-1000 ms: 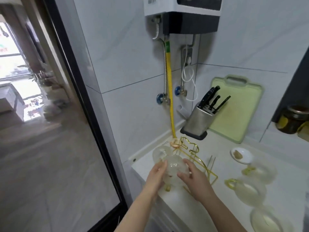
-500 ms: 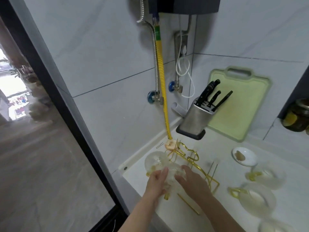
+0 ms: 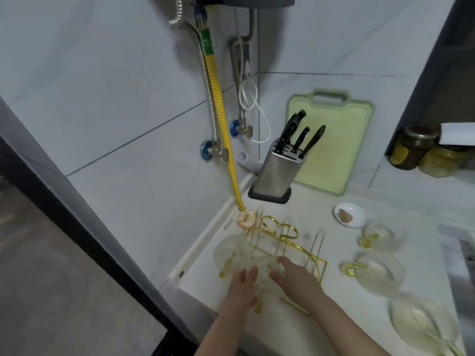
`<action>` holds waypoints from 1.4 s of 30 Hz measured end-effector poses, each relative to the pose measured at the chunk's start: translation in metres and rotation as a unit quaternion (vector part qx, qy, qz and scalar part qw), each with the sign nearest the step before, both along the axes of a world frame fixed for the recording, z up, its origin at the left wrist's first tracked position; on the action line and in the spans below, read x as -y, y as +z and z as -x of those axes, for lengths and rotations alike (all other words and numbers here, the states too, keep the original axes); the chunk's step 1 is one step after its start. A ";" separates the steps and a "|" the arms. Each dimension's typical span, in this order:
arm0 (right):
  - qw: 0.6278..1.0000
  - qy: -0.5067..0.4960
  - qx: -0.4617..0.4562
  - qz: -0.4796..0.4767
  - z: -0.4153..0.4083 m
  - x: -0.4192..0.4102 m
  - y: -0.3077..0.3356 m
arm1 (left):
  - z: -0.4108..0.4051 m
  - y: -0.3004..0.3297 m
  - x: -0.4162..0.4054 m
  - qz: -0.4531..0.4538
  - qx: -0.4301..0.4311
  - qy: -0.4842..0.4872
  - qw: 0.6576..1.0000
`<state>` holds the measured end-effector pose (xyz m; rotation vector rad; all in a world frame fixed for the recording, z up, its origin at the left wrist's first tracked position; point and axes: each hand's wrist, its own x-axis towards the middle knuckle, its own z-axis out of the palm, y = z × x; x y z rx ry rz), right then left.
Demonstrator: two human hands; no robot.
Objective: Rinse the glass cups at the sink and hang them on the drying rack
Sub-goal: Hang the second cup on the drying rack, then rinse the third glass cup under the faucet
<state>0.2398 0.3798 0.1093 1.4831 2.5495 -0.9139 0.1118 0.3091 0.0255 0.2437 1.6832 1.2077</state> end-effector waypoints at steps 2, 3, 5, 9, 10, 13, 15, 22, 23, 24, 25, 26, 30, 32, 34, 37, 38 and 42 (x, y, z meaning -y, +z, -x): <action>1.000 -0.015 -0.002 0.001 0.002 0.001 -0.001 | 0.002 0.002 -0.001 0.012 -0.016 -0.010 1.000; 1.000 -0.023 -0.002 -0.001 0.002 0.002 -0.001 | 0.001 0.007 0.000 0.015 -0.028 -0.014 0.999; 0.999 -0.039 -0.001 -0.016 0.001 0.004 -0.002 | -0.001 0.019 0.006 0.024 -0.089 -0.021 0.995; 0.997 -0.056 -0.007 -0.050 -0.006 0.012 -0.011 | -0.006 0.038 0.019 0.022 -0.255 -0.055 0.965; 0.997 -0.062 -0.015 -0.053 -0.008 0.014 -0.013 | -0.007 0.041 0.022 0.023 -0.297 -0.063 0.952; 0.993 -0.089 -0.047 -0.055 -0.016 0.019 -0.013 | -0.009 0.048 0.028 0.014 -0.389 -0.067 0.919; 0.990 -0.106 -0.072 -0.056 -0.023 0.024 -0.013 | -0.012 0.053 0.031 -0.010 -0.408 -0.075 0.910; 0.973 -0.171 -0.130 -0.084 -0.067 0.044 -0.009 | -0.051 0.065 0.028 -0.133 -0.452 -0.190 0.861; 0.972 -0.178 -0.126 -0.090 -0.077 0.047 -0.008 | -0.059 0.065 0.028 -0.150 -0.455 -0.210 0.852; 0.971 -0.186 -0.119 -0.095 -0.086 0.050 -0.008 | -0.067 0.065 0.027 -0.163 -0.456 -0.229 0.844; 0.970 -0.194 -0.112 -0.098 -0.097 0.052 -0.008 | -0.076 0.065 0.026 -0.175 -0.456 -0.245 0.837; 0.968 -0.204 -0.106 -0.099 -0.109 0.055 -0.008 | -0.084 0.064 0.025 -0.186 -0.455 -0.262 0.830; 0.959 -0.252 -0.083 -0.096 -0.158 0.062 -0.011 | -0.115 0.058 0.020 -0.199 -0.447 -0.331 0.807; 0.953 -0.278 -0.075 -0.091 -0.184 0.064 -0.017 | -0.132 0.053 0.017 -0.201 -0.451 -0.361 0.791; 0.949 -0.298 -0.065 -0.084 -0.211 0.063 -0.023 | -0.148 0.047 0.011 -0.202 -0.455 -0.384 0.778; 0.939 -0.334 -0.055 -0.066 -0.251 0.056 -0.036 | -0.175 0.042 0.000 -0.199 -0.468 -0.422 0.750; 0.934 -0.347 -0.053 -0.062 -0.263 0.052 -0.040 | -0.183 0.039 -0.004 -0.191 -0.467 -0.432 0.747; 0.933 -0.352 -0.040 -0.060 -0.299 0.030 -0.055 | -0.223 0.025 -0.029 -0.140 -0.433 -0.454 0.766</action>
